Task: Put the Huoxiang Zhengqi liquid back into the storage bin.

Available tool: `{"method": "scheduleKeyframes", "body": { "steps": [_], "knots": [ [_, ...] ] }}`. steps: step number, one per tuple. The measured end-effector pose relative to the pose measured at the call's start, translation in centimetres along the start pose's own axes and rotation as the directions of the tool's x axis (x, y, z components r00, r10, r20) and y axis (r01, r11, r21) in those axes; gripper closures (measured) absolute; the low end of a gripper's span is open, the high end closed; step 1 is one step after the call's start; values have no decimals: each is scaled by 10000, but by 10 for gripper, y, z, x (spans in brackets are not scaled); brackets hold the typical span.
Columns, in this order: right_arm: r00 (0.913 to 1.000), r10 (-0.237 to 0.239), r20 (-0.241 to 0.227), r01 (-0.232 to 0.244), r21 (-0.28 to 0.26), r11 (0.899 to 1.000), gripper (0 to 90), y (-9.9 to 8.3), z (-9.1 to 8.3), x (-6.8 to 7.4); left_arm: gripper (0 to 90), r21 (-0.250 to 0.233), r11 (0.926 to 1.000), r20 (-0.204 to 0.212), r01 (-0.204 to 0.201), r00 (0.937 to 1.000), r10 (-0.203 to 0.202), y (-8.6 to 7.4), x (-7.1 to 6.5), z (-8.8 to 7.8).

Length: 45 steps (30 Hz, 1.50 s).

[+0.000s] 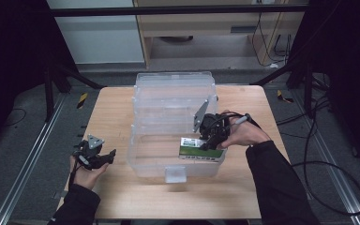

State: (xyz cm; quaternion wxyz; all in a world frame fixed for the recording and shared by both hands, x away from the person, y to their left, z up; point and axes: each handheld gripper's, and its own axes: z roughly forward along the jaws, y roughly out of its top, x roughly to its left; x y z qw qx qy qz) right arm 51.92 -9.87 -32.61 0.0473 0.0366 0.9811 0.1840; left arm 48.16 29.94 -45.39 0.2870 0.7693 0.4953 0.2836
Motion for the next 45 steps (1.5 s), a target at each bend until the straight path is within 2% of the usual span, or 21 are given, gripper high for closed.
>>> {"method": "scheduleKeyframes", "body": {
  "steps": [9, 19, 45],
  "knots": [
    [9997, -172, -190, 175, 173, 9997, 642, 0, 11, -1, 385, 12, 10000, -7, -7, 10000, 7, 0, 0, 0],
    [9984, -480, -300, 498, 637, 9967, 642, 3, 26, 0, 385, 21, 10000, -7, -9, 10000, 9, 0, 0, 1],
    [9982, -560, -218, 579, 1012, 9932, 633, 1, 48, 5, 385, 52, 10000, -2, -31, 10000, 31, 0, -1, 2]
  ]
}}
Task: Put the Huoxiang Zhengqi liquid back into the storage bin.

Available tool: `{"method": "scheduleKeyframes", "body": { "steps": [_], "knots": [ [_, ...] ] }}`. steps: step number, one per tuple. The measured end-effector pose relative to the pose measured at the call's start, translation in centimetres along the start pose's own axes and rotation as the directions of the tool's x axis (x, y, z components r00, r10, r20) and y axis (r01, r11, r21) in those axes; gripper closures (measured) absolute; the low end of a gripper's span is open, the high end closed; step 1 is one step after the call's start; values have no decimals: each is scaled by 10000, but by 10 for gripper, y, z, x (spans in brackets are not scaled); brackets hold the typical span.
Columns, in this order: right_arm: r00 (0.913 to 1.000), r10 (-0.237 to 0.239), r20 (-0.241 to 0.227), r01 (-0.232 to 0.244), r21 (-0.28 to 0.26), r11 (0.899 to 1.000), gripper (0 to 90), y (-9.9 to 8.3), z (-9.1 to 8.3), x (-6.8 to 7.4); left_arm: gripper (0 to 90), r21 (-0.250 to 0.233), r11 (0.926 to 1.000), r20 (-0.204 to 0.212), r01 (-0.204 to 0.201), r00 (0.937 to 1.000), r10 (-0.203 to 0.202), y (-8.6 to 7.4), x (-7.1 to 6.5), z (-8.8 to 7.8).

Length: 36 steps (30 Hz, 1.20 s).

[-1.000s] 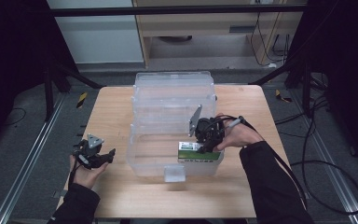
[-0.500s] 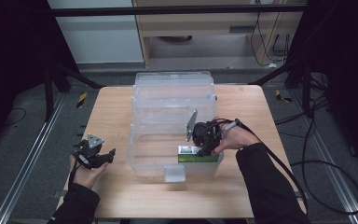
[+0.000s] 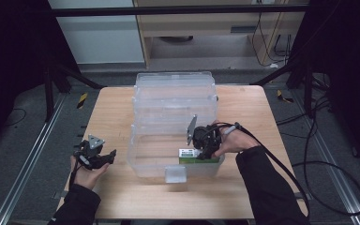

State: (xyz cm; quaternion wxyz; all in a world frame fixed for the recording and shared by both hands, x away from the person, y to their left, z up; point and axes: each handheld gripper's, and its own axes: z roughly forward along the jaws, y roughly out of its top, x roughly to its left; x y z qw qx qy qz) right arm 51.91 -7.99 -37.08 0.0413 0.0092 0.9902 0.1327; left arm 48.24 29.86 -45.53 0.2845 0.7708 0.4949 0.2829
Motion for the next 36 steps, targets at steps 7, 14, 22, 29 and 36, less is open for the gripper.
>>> {"method": "scheduleKeyframes", "body": {
  "steps": [7, 14, 22, 29, 36],
  "knots": [
    [9996, 284, -89, -284, -29, 9996, 658, -5, 2, -1, 385, 18, 10000, -3, -25, 10000, 25, 0, -1, 1],
    [9983, 566, 148, -560, -390, 9977, 632, -9, -7, 0, 385, 28, 10000, -2, -45, 10000, 45, 0, -2, 1],
    [9888, 1361, 608, -1266, -1395, 9821, 594, -10, -23, 3, 385, 25, 10000, -9, -19, 10000, 19, 0, 0, 0],
    [9826, 1807, 426, -1679, -2110, 9630, 561, -6, -29, 13, 387, 21, 10000, 11, -1, 10000, 1, 0, 0, 0],
    [9883, 1523, 46, -1476, -2193, 9644, 565, -1, -18, 22, 387, 14, 10000, -11, 18, 10000, -18, 0, 1, -1]
  ]
}}
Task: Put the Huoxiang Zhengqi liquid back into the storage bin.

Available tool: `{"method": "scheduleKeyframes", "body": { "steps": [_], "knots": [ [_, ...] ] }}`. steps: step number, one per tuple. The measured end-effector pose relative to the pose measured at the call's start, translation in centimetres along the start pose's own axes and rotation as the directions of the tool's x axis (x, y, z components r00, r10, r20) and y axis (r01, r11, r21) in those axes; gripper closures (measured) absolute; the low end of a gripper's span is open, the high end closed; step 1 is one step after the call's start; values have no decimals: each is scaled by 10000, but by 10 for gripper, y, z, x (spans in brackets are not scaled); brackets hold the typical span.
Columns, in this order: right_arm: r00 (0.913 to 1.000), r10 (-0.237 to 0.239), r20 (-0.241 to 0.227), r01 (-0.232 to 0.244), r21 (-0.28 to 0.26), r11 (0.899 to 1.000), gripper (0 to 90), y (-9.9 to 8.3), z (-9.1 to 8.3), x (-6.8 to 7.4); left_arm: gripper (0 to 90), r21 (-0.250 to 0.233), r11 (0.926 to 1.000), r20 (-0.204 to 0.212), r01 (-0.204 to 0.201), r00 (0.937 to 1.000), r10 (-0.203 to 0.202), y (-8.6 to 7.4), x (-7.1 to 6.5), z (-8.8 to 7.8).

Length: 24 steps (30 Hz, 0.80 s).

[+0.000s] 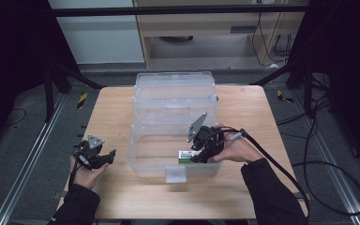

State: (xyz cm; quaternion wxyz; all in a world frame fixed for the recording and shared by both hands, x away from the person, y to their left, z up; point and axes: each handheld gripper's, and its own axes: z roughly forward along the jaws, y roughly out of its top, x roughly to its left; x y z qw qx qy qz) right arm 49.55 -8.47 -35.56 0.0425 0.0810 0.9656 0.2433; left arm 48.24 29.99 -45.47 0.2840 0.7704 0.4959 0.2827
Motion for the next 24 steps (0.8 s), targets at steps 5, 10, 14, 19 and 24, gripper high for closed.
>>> {"method": "scheduleKeyframes", "body": {
  "steps": [5, 10, 14, 19, 24],
  "knots": [
    [9997, -83, -242, 82, -25, 10000, 569, 2, 9, 5, 388, -33, 10000, -1, 31, 10000, -31, 0, 1, -1],
    [9989, -91, -460, 98, 157, 9998, 582, 1, 20, 9, 388, -50, 10000, 18, 44, 10000, -44, 1, 1, -2],
    [9977, -58, -680, 74, 226, 9997, 587, 1, 28, 11, 388, -114, 9999, 34, 43, 10000, -43, 2, 1, -3],
    [9962, -95, -862, 121, 299, 9995, 587, 1, 33, 13, 389, -281, 9996, 82, 67, 9999, -65, 5, 3, -8],
    [9955, -112, -941, 146, 357, 9993, 596, 1, 40, 14, 392, -433, 9990, 179, 79, 9998, -71, 9, 4, -12]
  ]
}}
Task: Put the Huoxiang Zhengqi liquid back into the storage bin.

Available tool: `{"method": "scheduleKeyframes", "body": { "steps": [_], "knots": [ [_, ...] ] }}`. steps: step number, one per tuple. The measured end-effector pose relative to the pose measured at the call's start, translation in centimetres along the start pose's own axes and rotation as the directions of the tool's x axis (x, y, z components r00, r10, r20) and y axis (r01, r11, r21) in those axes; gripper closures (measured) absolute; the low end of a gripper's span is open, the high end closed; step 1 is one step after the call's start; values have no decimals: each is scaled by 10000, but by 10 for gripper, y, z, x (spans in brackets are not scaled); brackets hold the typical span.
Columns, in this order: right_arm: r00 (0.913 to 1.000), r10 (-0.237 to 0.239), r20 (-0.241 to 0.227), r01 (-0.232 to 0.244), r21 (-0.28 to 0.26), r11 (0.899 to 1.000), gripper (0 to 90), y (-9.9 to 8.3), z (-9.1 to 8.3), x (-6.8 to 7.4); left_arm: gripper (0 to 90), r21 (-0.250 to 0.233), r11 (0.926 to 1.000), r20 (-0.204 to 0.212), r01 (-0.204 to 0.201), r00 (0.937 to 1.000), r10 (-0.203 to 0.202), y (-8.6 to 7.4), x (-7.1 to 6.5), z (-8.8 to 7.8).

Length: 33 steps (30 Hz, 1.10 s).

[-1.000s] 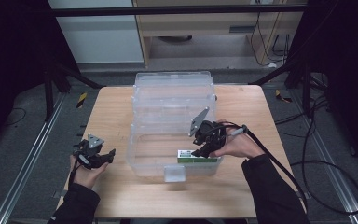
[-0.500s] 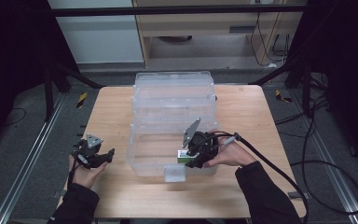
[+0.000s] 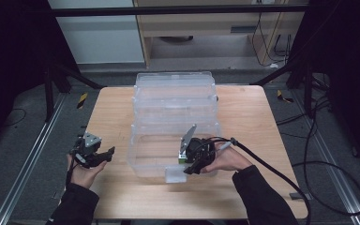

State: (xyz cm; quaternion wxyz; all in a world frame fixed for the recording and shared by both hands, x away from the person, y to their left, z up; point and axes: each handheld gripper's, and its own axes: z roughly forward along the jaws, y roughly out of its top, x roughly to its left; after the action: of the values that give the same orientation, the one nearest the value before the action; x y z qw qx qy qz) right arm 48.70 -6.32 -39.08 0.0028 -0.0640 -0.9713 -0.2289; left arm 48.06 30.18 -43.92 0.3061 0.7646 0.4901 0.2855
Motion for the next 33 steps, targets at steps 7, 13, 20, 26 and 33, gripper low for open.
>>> {"method": "scheduleKeyframes", "body": {
  "steps": [7, 13, 20, 26, 33],
  "knots": [
    [9999, 119, -74, -118, 78, 9999, 614, -2, 7, 1, 399, -147, 9999, 137, -43, 9999, 45, 9, 4, -6],
    [10000, 33, -94, -33, -11, 10000, 635, -3, 11, 0, 398, -461, 9986, 201, -265, 9994, 274, 25, 5, -13],
    [9999, 122, -64, -121, 142, 9998, 657, -1, 16, -1, 402, -868, 9945, 327, -594, 9975, 625, 44, 4, -17],
    [9999, 97, -121, -95, 154, 9998, 661, -1, 16, -2, 402, -1097, 9899, 369, -897, 9949, 942, 64, 6, -22],
    [9999, 56, -91, -55, 123, 9999, 662, -1, 17, -1, 403, -1378, 9802, 542, -1425, 9870, 1511, 92, 5, -29]
  ]
}}
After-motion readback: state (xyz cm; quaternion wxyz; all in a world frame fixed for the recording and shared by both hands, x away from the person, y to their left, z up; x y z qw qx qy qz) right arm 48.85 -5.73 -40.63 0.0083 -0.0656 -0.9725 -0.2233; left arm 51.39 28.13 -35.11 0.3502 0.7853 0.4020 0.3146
